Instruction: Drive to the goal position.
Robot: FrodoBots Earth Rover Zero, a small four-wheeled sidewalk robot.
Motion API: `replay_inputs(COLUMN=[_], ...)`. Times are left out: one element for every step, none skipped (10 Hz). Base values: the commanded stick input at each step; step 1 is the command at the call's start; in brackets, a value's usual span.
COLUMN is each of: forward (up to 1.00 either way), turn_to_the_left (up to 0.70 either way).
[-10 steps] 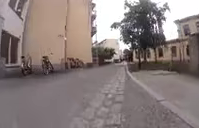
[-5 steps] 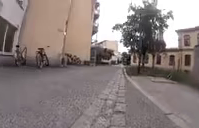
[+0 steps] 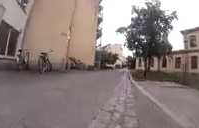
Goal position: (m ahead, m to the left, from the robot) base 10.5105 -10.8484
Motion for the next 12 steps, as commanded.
replay_inputs(forward=[0.60,0.60,0.60,0.60,0.60,0.60,0.60,0.60,0.60,0.60,0.60,0.60], turn_to_the_left=[0.00,0.00,0.00,0.00,0.00,0.00,0.00,0.00,0.00,0.00,0.00,-0.09])
